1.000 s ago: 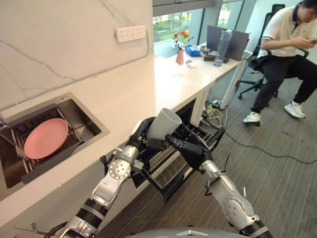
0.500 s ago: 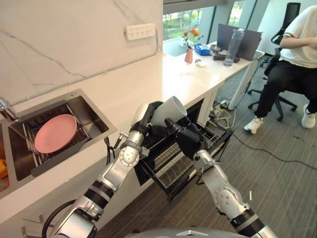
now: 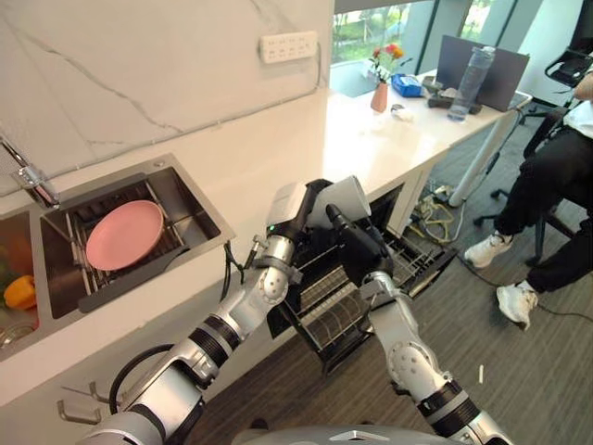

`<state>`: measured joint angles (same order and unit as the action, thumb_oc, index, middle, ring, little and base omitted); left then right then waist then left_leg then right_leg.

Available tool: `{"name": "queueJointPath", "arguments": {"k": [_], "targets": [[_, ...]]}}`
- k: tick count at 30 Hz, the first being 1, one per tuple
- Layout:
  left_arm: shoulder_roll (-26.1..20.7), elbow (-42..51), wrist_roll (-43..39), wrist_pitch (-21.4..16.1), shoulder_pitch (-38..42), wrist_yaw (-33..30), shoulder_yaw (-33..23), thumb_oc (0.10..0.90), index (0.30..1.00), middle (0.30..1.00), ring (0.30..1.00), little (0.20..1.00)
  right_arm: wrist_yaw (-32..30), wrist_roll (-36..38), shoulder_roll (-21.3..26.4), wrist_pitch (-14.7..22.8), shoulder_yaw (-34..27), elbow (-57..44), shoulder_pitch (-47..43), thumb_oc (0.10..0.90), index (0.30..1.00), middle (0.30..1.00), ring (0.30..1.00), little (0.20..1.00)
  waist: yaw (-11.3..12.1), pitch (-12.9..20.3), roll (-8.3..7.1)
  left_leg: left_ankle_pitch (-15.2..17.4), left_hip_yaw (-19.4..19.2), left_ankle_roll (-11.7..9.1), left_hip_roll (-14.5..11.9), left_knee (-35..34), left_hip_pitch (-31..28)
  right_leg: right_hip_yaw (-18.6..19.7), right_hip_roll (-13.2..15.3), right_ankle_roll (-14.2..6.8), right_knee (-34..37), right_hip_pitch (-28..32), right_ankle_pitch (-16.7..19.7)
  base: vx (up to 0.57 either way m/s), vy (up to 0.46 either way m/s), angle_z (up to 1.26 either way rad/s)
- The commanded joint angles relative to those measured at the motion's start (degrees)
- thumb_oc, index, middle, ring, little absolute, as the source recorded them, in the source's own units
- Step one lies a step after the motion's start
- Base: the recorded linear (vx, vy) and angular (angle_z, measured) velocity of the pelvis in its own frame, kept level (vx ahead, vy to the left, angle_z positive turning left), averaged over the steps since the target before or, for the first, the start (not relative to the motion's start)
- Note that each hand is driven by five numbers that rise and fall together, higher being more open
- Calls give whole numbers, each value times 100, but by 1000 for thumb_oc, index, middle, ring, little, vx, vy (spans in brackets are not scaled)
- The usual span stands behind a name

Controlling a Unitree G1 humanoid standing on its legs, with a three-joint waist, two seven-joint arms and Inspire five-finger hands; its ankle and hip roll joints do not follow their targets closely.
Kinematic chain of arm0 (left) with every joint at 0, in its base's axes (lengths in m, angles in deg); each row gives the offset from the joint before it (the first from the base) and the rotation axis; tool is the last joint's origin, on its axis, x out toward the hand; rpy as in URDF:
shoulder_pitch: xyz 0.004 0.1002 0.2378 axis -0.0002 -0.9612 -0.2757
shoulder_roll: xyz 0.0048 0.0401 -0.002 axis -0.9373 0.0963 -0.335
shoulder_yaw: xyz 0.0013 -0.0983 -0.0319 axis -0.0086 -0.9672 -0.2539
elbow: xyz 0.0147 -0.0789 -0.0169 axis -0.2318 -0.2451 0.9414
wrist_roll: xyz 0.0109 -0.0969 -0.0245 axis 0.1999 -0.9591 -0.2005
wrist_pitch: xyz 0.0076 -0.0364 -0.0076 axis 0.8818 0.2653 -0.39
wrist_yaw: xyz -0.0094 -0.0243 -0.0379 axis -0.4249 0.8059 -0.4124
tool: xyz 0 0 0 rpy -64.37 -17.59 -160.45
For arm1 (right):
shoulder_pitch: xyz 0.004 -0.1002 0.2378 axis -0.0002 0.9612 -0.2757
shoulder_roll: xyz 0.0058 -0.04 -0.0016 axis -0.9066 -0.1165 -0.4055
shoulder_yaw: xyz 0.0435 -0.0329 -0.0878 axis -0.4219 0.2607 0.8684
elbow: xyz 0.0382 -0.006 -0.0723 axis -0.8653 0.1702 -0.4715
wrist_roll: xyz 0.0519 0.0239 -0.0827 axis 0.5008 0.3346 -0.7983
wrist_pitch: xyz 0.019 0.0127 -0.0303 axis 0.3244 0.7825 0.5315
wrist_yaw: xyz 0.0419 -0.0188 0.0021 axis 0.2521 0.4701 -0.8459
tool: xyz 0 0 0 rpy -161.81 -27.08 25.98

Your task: Place the dishes in the dishwasher.

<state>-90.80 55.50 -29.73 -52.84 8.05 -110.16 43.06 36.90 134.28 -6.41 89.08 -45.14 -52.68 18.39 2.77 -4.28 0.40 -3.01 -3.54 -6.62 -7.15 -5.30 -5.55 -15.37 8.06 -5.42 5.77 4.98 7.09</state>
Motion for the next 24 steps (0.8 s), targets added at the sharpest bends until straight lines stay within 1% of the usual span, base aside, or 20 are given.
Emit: {"name": "queueJointPath", "arguments": {"k": [1,5,12,14,18,24], "targets": [[575,-939,538,-58,1228,-215,1007,400,300,300,300,300,653,210,-1268,689,436,-1276,-1945,400,300,300,300,300,-65,-118,64,431,-52,196,231,30,-5,-8,389,-506,-77,124,-348,1,9,9],[677,-1151,580,-31,1257,-315,1156,400,300,300,300,300,495,346,-1426,994,363,-1320,-2004,400,300,300,300,300,-64,-145,79,415,-27,200,243,30,53,-39,397,-517,-77,82,-343,-4,14,5],[756,-1278,520,-19,1258,-392,1252,400,300,300,300,300,303,330,-1498,1286,199,-1397,-2060,400,300,300,300,300,-48,-159,93,390,33,196,255,30,115,-119,412,-520,-77,58,-344,0,0,6],[717,-1228,440,-52,1246,-373,1232,800,900,900,900,900,264,306,-1502,1341,137,-1403,-2048,400,300,300,300,300,-50,-156,101,394,44,194,255,30,113,-138,411,-519,-78,68,-352,2,2,7],[578,-987,213,-148,1122,-247,1165,800,900,900,900,900,95,188,-1476,1505,-126,-1438,-1994,400,300,300,300,300,-50,-134,117,402,71,185,244,30,92,-176,408,-515,-82,103,-381,2,0,1],[66,-47,-268,-398,469,-31,796,800,900,900,900,900,-454,-391,-1338,1841,-952,-1421,-1954,400,300,300,300,300,25,-75,179,409,147,157,195,30,42,-288,391,-506,-77,187,-476,15,-6,8]]}}
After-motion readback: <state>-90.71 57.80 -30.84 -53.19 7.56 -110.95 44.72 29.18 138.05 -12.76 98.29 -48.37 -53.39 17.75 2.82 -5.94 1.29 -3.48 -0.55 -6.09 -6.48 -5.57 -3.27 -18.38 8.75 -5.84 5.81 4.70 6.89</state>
